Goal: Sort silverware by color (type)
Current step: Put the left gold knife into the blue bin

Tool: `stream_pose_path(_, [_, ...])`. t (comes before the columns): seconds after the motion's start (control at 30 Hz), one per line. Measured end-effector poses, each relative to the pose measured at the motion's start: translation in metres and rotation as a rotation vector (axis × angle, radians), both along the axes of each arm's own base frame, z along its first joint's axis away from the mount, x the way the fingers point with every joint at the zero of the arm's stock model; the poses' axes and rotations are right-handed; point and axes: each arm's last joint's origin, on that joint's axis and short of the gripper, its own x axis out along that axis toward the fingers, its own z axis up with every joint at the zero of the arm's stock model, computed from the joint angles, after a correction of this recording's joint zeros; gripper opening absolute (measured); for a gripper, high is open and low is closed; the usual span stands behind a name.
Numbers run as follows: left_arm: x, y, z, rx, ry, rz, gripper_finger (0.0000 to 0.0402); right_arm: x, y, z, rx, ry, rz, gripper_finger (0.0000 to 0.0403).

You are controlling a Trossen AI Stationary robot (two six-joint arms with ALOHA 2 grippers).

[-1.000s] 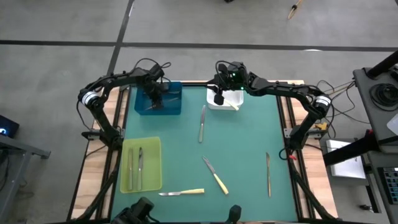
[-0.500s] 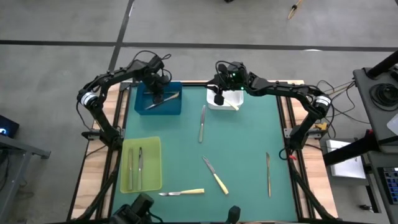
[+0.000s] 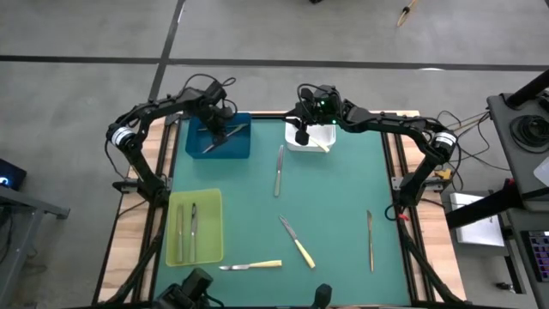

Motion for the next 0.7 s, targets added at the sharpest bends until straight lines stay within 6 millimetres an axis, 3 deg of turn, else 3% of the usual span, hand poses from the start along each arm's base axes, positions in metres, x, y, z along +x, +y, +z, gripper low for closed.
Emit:
stream_pose_path(0.27, [-0.002, 0.002, -0.009, 0.064, 0.043, 0.059, 0.0012, 0.0, 0.0, 0.0, 0.001, 0.0, 0.001, 0.0059])
stream_pose_path(0.7, [-0.004, 0.0, -0.027, 0.152, 0.065, 0.066, 0.0127, 0.0, 0.0, 0.0, 0.0, 0.003, 0.0, 0.0059])
